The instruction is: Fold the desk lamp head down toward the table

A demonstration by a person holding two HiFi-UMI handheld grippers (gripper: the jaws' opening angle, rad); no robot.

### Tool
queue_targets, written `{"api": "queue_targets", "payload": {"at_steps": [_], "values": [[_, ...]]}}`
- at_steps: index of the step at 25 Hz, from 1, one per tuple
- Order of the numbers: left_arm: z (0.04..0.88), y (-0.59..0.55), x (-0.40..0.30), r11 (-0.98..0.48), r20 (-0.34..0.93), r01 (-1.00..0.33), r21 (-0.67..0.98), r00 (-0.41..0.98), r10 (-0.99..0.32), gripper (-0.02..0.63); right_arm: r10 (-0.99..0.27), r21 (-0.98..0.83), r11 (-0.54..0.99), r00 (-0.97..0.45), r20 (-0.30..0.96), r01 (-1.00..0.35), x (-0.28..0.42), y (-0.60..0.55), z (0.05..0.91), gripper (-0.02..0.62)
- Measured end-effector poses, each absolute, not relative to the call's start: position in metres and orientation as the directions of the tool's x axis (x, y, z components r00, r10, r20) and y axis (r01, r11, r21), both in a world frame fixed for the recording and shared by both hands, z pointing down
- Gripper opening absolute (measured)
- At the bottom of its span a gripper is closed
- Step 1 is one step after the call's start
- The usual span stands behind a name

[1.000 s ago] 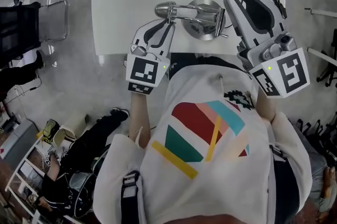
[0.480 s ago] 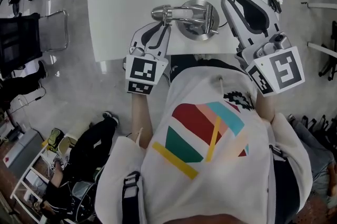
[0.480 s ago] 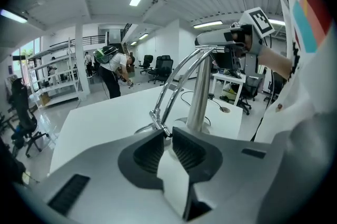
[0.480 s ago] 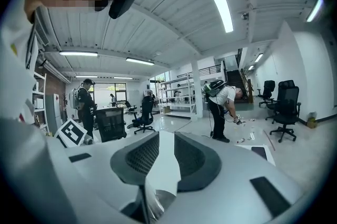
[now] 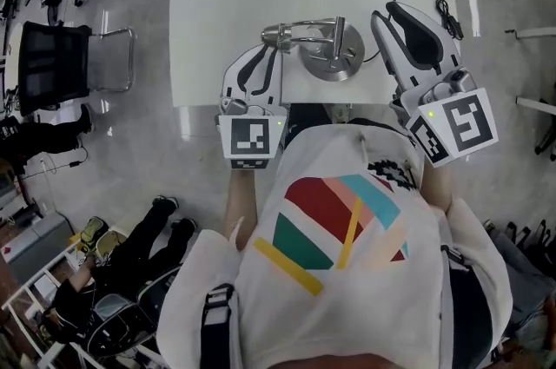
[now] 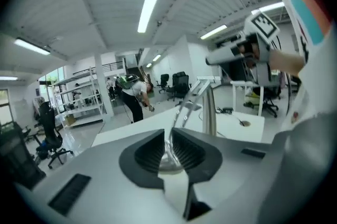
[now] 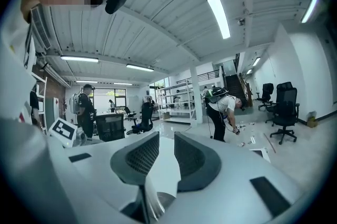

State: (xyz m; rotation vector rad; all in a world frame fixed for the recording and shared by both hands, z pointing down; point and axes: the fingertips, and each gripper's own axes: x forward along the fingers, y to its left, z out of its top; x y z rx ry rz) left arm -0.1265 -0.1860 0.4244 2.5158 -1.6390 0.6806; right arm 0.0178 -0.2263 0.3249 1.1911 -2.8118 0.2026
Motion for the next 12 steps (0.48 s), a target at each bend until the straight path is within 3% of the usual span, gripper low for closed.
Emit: {"api": "queue_targets", "payload": {"at_steps": [4,6,12], "values": [[0.347,-0.197,-0.136,-0.343,0.202,-0.932,-0.116,0.316,-0.927,0.086,-0.721,-0.01,0.691,-0.69,0.065,-0.723,0.026,-0.217,0.299,0.091],[0.319,-0.197,-0.139,-0.298,0.12,-0.95,-0.097,0.286,-0.951,0.044,-0.729,0.03,0.684,-0.684,0.02,-0.729,0.027,-0.211,0.285,0.091],[0.274,-0.177,-0.115,-0.316,-0.003,-0.948,-0.034,0.316,-0.949,0.044,-0.729,0.043,0.677,-0.678,-0.101,-0.735,0.033,-0.191,0.244,0.091]]}}
